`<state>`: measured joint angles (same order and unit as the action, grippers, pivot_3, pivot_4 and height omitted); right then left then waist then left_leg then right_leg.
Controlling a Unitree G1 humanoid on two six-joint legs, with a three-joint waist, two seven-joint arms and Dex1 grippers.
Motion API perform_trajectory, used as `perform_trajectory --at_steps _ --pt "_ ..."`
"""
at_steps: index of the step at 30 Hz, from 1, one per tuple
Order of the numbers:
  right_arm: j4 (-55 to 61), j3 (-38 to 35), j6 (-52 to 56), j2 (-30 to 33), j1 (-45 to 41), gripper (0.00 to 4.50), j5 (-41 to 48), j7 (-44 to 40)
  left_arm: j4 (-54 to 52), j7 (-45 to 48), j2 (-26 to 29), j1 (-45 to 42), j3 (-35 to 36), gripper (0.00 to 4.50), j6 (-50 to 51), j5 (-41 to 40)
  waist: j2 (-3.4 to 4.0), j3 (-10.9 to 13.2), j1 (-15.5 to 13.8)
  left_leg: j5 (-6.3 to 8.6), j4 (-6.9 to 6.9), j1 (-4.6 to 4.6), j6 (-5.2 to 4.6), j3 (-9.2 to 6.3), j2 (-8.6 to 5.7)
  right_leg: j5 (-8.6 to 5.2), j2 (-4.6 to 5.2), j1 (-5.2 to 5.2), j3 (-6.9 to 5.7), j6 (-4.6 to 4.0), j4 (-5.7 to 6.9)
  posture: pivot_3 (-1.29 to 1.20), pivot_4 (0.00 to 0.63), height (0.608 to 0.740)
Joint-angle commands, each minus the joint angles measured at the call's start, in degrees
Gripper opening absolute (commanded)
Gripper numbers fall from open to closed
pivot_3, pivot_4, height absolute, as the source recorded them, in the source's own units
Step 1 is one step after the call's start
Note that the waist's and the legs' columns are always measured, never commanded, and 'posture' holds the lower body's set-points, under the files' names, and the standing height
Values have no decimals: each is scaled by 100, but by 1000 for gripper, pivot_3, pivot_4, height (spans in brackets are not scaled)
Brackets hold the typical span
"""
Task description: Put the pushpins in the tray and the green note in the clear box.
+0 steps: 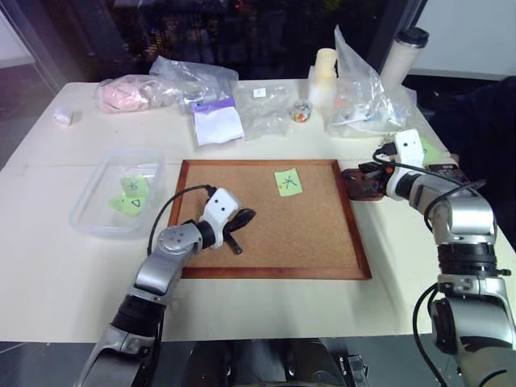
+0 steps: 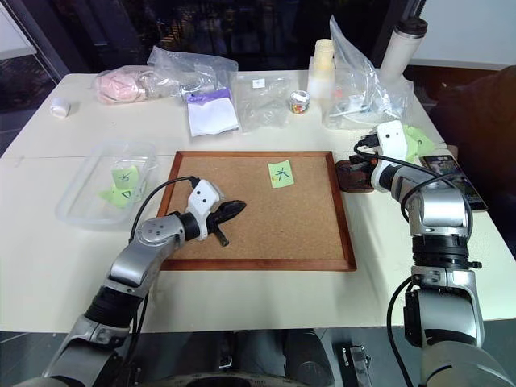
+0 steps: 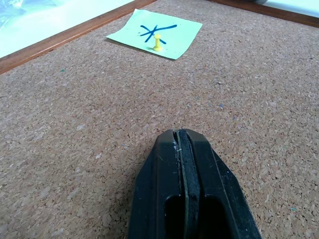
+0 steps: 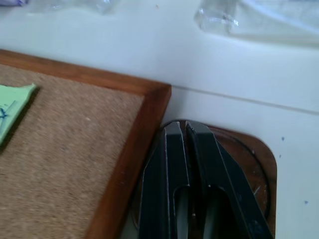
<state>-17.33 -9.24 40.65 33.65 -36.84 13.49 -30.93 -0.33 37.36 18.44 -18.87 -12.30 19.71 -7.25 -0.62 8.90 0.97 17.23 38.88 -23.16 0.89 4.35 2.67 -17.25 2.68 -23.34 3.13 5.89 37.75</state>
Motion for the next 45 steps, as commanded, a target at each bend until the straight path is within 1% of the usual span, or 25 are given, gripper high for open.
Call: perform_trajectory --at_steps 1,3,4,6,7,9,13,14,19,23,27,30,31,33,39,45 --pt "-303 9 -299 5 11 70 -71 -38 271 41 26 159 -173 0 181 119 0 0 -2 0 0 0 0 0 0 0 0 0 0 0 0 0 150 740" --pt "-447 -12 -371 -25 36 70 -52 -34 254 29 18 173 -176 0 185 122 0 0 -4 0 0 0 0 -1 0 0 0 0 0 0 0 0 150 740" --pt "-485 -18 -403 -24 35 296 -53 -31 241 21 16 189 -172 0 189 120 1 -1 -2 0 0 0 0 -1 0 0 0 0 0 0 0 0 150 740" --pt "-504 -21 -437 -12 32 902 -55 -34 222 10 19 218 -167 0 191 121 2 -1 -1 0 2 2 0 -1 1 0 0 4 0 0 0 0 150 740" --pt "-503 -18 -445 -5 31 1511 -55 -38 214 6 20 229 -166 0 192 122 2 -1 -2 0 2 2 0 -1 1 0 0 4 0 0 0 0 150 740" --pt "-413 -19 -402 22 24 2361 -45 -35 202 -2 20 239 -162 0 200 122 2 -1 -2 0 2 2 0 -1 1 0 0 3 0 0 0 0 150 740" --pt "-153 -46 -280 40 11 4295 20 -44 198 2 29 243 -148 0 205 114 2 -1 -2 0 2 2 0 -1 2 0 0 3 0 0 0 0 150 740" --pt "-30 -38 -243 44 23 4406 36 -57 197 5 28 242 -150 0 205 115 2 -1 -2 0 2 2 0 -1 2 0 0 4 0 0 0 0 150 740" --pt "560 -45 46 0 33 4406 151 -33 207 30 29 233 -162 0 195 112 2 -1 -3 0 1 2 0 -3 3 0 0 3 0 0 0 0 150 740" --pt "1225 127 393 -137 115 4406 334 -88 250 47 34 202 -170 0 172 122 2 -1 -5 0 1 1 0 -8 3 0 0 3 0 0 0 0 150 740" --pt "1925 575 683 -570 217 4406 423 -6 291 58 35 172 -163 0 151 124 3 -2 -4 0 1 1 0 -13 3 0 0 3 -1 0 0 0 150 740" --pt "2031 817 690 -934 208 4406 374 127 303 61 37 163 -167 0 135 127 3 -2 -3 0 2 2 0 -17 3 0 0 3 -1 0 3 0 150 740" --pt "1961 939 597 -1053 191 3903 290 183 301 62 39 160 -166 0 133 127 3 -2 -6 0 3 1 0 -17 3 0 0 3 -1 0 3 0 150 740" --pt "1831 1117 460 -1200 150 3161 188 240 293 59 44 163 -158 0 137 125 3 -2 -11 0 3 0 0 -17 2 0 2 2 -1 0 3 0 150 740" --pt "1580 1488 188 -1431 56 3161 30 175 208 31 82 238 -129 0 174 115 3 -2 1 0 3 0 0 -14 2 0 0 2 -3 0 2 0 150 740" --pt "1149 1605 -120 -1673 -16 3161 -97 165 75 15 103 338 -94 0 235 77 3 -2 13 0 3 1 0 -14 3 0 -2 1 -4 0 3 0 150 740"
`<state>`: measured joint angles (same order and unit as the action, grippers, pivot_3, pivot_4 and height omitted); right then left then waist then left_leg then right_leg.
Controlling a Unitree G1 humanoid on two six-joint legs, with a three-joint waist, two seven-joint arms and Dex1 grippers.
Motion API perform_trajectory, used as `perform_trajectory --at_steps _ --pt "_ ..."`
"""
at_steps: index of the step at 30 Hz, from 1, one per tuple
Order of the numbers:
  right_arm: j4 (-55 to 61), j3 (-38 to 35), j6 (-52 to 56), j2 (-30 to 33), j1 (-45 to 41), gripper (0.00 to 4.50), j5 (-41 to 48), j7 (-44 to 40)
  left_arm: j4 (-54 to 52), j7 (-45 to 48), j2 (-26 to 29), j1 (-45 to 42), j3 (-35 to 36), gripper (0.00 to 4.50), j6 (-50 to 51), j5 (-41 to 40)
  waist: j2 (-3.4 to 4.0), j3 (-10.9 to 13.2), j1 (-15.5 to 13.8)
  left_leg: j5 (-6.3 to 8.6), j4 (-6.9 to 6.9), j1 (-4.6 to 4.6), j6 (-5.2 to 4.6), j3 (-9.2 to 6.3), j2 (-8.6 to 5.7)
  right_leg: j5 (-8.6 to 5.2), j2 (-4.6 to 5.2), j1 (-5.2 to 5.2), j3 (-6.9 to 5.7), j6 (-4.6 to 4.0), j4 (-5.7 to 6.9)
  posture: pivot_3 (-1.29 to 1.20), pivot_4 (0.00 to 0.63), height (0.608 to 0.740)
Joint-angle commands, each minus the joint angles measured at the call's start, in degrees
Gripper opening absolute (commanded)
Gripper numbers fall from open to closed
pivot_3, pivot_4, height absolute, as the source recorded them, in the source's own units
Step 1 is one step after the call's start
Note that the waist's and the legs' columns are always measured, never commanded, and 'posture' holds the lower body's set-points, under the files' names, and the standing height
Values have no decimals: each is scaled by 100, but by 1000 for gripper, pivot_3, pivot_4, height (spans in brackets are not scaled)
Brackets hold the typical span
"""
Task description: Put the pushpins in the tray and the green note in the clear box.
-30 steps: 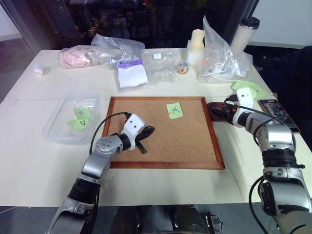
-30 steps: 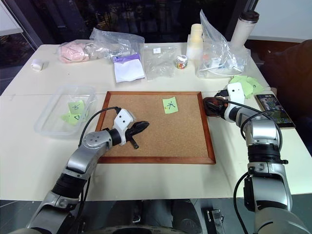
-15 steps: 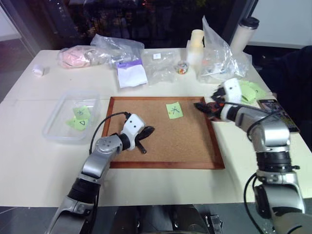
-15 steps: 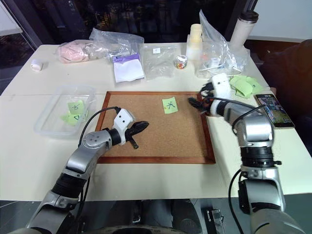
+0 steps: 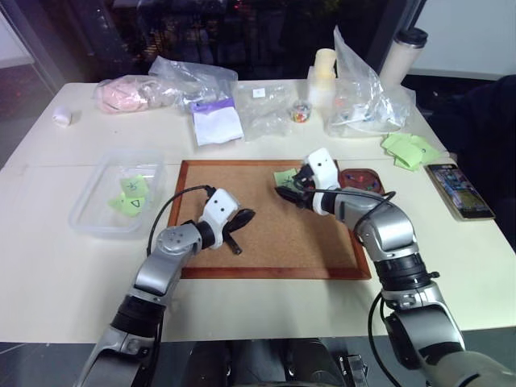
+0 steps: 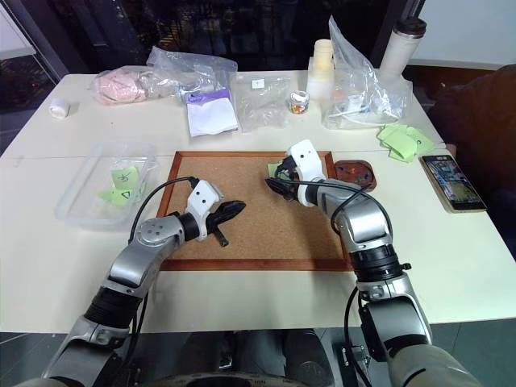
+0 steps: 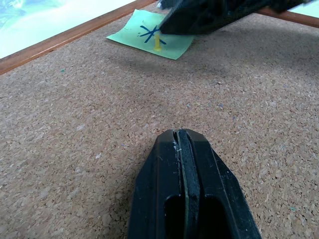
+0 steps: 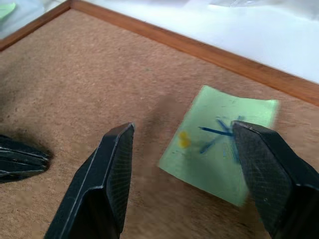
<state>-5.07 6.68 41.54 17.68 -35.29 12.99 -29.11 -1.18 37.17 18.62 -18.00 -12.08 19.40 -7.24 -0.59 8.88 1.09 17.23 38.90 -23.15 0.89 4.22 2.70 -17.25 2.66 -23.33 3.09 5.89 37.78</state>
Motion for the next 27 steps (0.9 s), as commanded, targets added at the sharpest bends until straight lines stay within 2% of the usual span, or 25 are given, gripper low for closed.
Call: perform_trajectory --at_steps 1,7,8,9,13,14,19,27 --pt "-147 12 -241 -101 -190 3161 -66 -20 139 33 91 263 -114 0 275 77 0 0 4 0 0 0 0 0 0 0 0 0 0 0 0 0 150 740" --pt "-677 89 -508 -153 -266 3161 -220 -114 82 5 99 288 -102 0 304 80 0 0 12 0 -1 0 0 1 1 0 0 -3 0 0 0 0 150 740" --pt "-741 87 -543 -155 -270 2618 -233 -123 66 -4 98 297 -101 0 311 79 0 0 16 0 -1 0 0 2 1 0 0 -3 0 0 0 0 150 740" --pt "-780 84 -569 -157 -273 2342 -242 -130 55 -9 97 304 -101 0 317 78 0 0 18 0 -1 0 0 1 1 0 0 -3 1 0 0 0 150 740" --pt "-806 96 -603 -160 -283 277 -279 -175 49 -25 104 312 -102 0 327 75 0 0 20 0 -2 0 0 1 2 0 0 -3 1 0 1 0 150 740" --pt "-771 107 -604 -158 -280 20 -283 -197 53 -27 107 312 -101 0 329 75 0 0 21 0 -2 0 0 1 2 0 0 -3 1 0 1 0 150 740" --pt "-270 28 -348 -132 -301 20 -204 -178 72 -44 116 365 -118 0 350 90 0 0 19 0 -3 0 0 0 3 0 1 -4 1 0 1 0 150 740" --pt "1244 -283 703 161 -211 20 128 -126 85 -42 115 367 -153 0 398 106 -1 -1 3 0 -2 -9 0 -6 5 0 4 -13 0 0 3 0 150 740"
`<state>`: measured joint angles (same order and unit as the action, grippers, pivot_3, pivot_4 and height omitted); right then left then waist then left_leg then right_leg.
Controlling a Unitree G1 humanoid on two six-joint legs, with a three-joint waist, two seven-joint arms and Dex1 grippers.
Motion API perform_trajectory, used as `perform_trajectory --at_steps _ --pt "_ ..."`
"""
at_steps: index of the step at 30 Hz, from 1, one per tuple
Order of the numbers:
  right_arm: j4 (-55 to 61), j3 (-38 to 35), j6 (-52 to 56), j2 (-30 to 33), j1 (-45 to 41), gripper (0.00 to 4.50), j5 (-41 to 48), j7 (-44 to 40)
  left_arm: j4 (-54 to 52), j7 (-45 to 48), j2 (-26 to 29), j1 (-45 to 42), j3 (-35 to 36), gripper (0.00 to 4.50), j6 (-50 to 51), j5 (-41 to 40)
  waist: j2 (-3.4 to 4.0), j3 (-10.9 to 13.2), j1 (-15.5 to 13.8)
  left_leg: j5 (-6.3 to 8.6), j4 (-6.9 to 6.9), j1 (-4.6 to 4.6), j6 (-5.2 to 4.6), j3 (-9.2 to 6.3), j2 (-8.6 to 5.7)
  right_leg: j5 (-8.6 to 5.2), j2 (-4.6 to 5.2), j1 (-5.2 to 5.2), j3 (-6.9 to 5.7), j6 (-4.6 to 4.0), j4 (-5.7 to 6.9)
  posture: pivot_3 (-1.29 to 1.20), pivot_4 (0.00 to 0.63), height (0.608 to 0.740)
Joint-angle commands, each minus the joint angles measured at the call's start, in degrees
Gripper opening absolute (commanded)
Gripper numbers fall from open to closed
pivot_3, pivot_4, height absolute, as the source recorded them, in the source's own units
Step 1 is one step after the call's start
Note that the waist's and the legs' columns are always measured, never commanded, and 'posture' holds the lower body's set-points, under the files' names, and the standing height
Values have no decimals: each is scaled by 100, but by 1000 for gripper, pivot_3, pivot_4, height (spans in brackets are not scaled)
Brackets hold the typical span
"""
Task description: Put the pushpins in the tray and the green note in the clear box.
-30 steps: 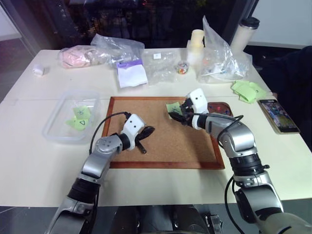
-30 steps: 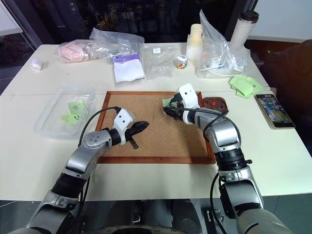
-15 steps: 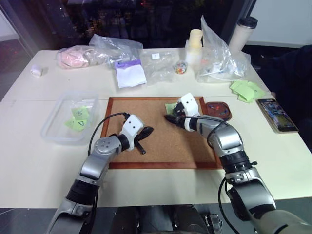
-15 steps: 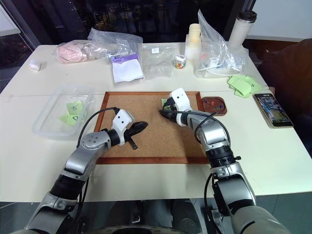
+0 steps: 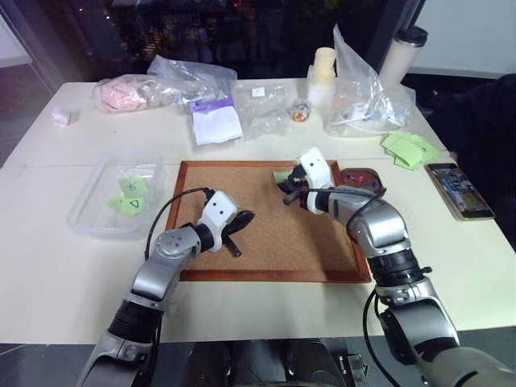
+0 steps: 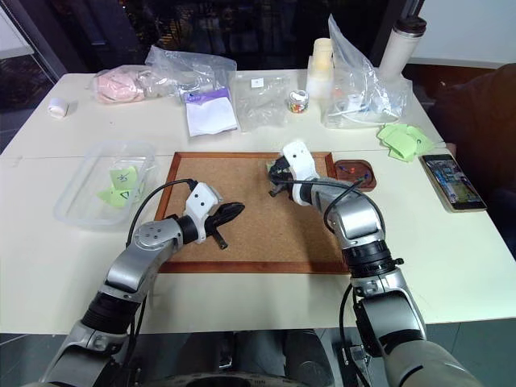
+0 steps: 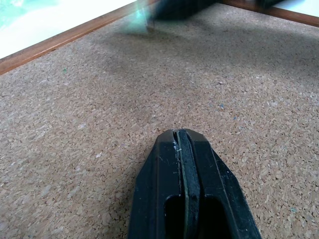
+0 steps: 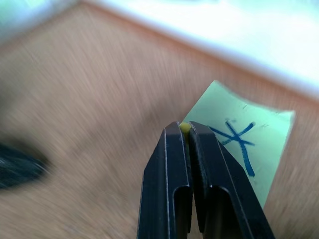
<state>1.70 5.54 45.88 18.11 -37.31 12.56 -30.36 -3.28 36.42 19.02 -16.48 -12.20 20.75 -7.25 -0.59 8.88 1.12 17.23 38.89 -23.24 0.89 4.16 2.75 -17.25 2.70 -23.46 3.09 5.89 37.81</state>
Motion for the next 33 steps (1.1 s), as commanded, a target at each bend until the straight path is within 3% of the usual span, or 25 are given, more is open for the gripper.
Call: perform_trajectory --at_steps 1,7,10,17,24,33 --pt "724 -169 364 178 49 20 201 -22 301 36 71 208 -147 0 265 106 -1 -1 1 0 0 1 0 -1 0 0 0 1 0 0 0 0 150 740" --pt "1640 -40 710 673 471 20 362 -245 200 131 -180 56 47 0 286 -290 -1 -1 -14 0 0 0 -1 0 -3 0 0 1 0 0 -1 0 150 740" --pt "1959 4 797 890 643 0 384 -291 -6 292 -396 -77 242 919 532 -782 -1 -1 -29 0 3 -2 -1 -1 -4 0 1 2 0 0 -1 0 150 740" --pt "2540 69 917 1332 949 0 425 -354 -264 258 -918 -536 986 4454 1550 -2122 -18 10 -31 0 12 -15 -1 -20 -9 0 -2 0 -8 1 -6 0 150 740" --pt "3003 83 1040 1585 989 0 527 -396 -1 -608 -1695 -1049 2043 4454 2623 -3519 -22 13 -17 0 12 -16 -1 -32 -10 0 -6 1 -11 1 -5 0 150 740" --pt "3426 136 1153 1704 958 0 698 -440 500 -1304 -2340 -1461 2336 4454 3373 -4253 -29 17 -35 0 15 -20 0 -48 -22 0 -4 6 -20 1 -11 0 150 740"
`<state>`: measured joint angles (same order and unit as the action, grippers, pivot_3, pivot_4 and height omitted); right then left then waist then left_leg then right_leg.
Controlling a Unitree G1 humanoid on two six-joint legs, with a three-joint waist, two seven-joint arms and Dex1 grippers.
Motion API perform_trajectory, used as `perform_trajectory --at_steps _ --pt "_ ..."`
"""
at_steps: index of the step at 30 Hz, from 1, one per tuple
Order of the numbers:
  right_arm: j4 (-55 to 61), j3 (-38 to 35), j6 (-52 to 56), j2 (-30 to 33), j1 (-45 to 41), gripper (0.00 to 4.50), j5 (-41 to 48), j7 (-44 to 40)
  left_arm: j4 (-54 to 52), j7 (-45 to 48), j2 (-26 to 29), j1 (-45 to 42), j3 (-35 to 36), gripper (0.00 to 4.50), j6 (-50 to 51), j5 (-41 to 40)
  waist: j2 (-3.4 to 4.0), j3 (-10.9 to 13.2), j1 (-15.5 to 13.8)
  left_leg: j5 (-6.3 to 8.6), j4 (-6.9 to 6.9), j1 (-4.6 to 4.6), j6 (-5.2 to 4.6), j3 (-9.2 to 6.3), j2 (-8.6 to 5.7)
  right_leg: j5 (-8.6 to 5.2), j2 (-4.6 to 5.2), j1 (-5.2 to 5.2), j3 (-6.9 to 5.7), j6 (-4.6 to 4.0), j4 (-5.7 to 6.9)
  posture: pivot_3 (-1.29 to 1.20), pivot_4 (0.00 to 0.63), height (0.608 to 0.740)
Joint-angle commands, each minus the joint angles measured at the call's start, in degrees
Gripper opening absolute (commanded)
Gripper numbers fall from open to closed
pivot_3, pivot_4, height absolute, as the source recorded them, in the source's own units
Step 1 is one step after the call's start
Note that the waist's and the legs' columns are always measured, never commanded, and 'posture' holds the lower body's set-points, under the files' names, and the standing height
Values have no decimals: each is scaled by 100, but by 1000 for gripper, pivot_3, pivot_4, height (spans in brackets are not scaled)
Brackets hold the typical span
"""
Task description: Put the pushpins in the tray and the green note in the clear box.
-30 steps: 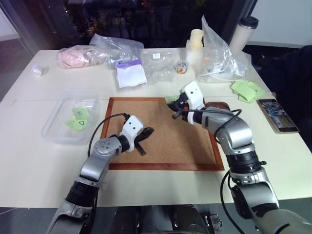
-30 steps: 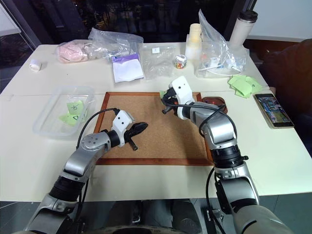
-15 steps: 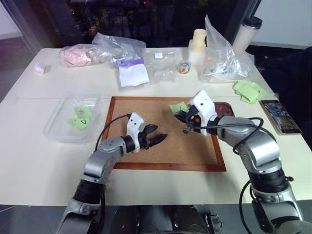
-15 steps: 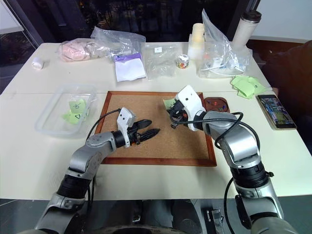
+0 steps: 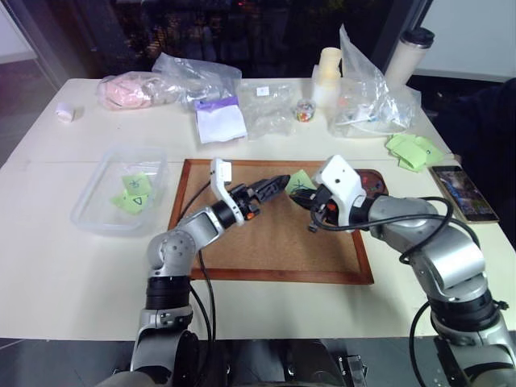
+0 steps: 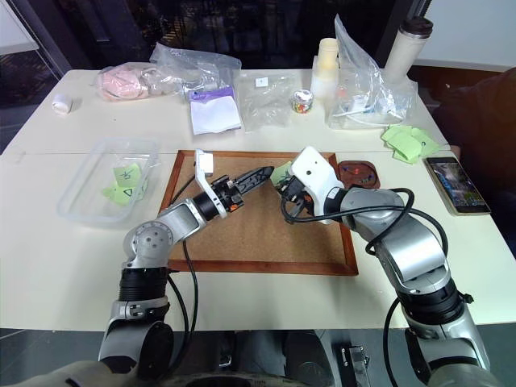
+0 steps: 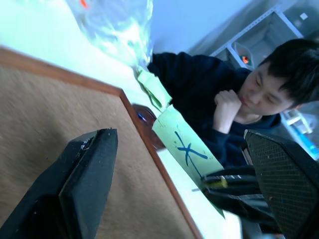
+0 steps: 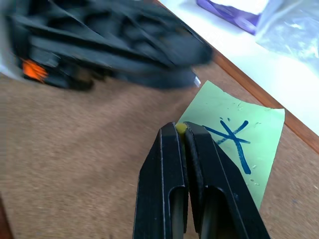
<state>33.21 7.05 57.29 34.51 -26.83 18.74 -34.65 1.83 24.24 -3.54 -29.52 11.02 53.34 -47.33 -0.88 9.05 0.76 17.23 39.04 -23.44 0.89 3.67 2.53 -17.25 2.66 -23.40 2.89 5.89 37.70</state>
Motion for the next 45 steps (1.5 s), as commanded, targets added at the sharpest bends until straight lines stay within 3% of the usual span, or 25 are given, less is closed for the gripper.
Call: perform_trajectory --at_steps 1,4,6,8,14,19,28,34,38,45 --pt "300 -9 24 73 -101 0 93 -5 18 -101 -99 -181 -3 4454 145 -261 0 0 2 0 0 0 0 -1 0 0 0 0 0 0 0 0 150 740" --pt "368 -14 71 92 -124 0 148 12 100 -127 -146 -219 -14 4454 208 -329 0 0 7 0 0 0 0 -3 -1 0 0 1 -1 0 -1 0 150 740" --pt "389 -27 100 89 -126 0 165 39 142 -139 -162 -225 -25 3929 230 -355 0 0 7 0 0 0 0 -7 -1 0 -2 1 -2 0 -1 0 150 740" --pt "393 -31 115 91 -130 0 172 68 166 -161 -175 -233 -11 3154 246 -384 0 0 5 0 0 0 1 -7 -1 0 -2 1 -3 -1 -1 0 150 740" --pt "415 -60 125 134 -122 0 208 110 119 -265 -171 -243 117 116 282 -541 0 0 1 0 0 0 1 -8 -3 0 0 3 -3 -1 -3 0 150 740" --pt "449 -153 158 195 -203 0 264 112 108 -292 -32 -222 -12 44 164 -335 0 0 1 -1 0 0 1 -8 -3 0 0 3 -3 -1 -3 0 150 740" --pt "-186 -1212 244 377 -387 0 601 113 -46 182 421 -59 -591 44 -204 196 0 0 -8 -1 -1 0 1 -13 -4 0 0 8 -8 -1 -9 0 150 740" --pt "-2241 -1468 -733 518 -497 0 -63 426 -687 681 1110 183 -1140 44 -380 551 3 0 -2 -1 -2 0 1 -10 -5 0 1 9 -7 -1 -11 0 150 740" --pt "-3765 -1393 -1520 446 -670 0 -378 453 -1160 1156 1912 354 -1566 44 -773 1108 7 0 15 -2 -4 1 2 -5 -5 0 -2 7 -5 -1 -11 0 150 740" --pt "-4676 -1382 -2072 325 -652 0 -502 336 -1327 1526 2605 478 -1611 44 -1328 1551 14 5 2 -4 -11 1 6 3 -2 0 0 4 -3 -1 -12 0 150 740"
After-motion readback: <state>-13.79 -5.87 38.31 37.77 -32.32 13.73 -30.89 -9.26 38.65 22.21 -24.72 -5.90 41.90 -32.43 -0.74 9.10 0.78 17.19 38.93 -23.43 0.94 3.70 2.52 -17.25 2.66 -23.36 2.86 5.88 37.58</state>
